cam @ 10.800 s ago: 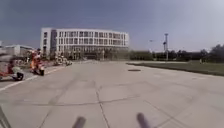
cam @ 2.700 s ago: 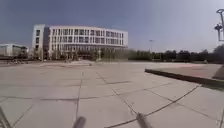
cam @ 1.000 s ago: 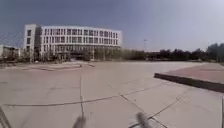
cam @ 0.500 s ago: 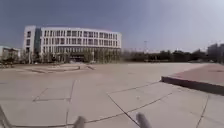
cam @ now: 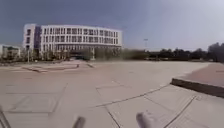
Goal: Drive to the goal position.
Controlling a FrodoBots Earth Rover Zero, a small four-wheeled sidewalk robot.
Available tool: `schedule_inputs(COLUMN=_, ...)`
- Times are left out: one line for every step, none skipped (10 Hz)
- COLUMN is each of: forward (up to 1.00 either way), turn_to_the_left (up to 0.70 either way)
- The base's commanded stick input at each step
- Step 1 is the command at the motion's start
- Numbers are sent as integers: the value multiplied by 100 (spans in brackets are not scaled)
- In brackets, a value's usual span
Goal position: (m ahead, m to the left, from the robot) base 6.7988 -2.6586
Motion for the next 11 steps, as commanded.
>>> schedule_inputs(forward=100, turn_to_the_left=0)
schedule_inputs(forward=100, turn_to_the_left=0)
schedule_inputs(forward=100, turn_to_the_left=-4)
schedule_inputs(forward=100, turn_to_the_left=-22)
schedule_inputs(forward=100, turn_to_the_left=-40)
schedule_inputs(forward=100, turn_to_the_left=-40)
schedule_inputs(forward=100, turn_to_the_left=-40)
schedule_inputs(forward=100, turn_to_the_left=-39)
schedule_inputs(forward=100, turn_to_the_left=-32)
schedule_inputs(forward=100, turn_to_the_left=-6)
schedule_inputs(forward=100, turn_to_the_left=0)
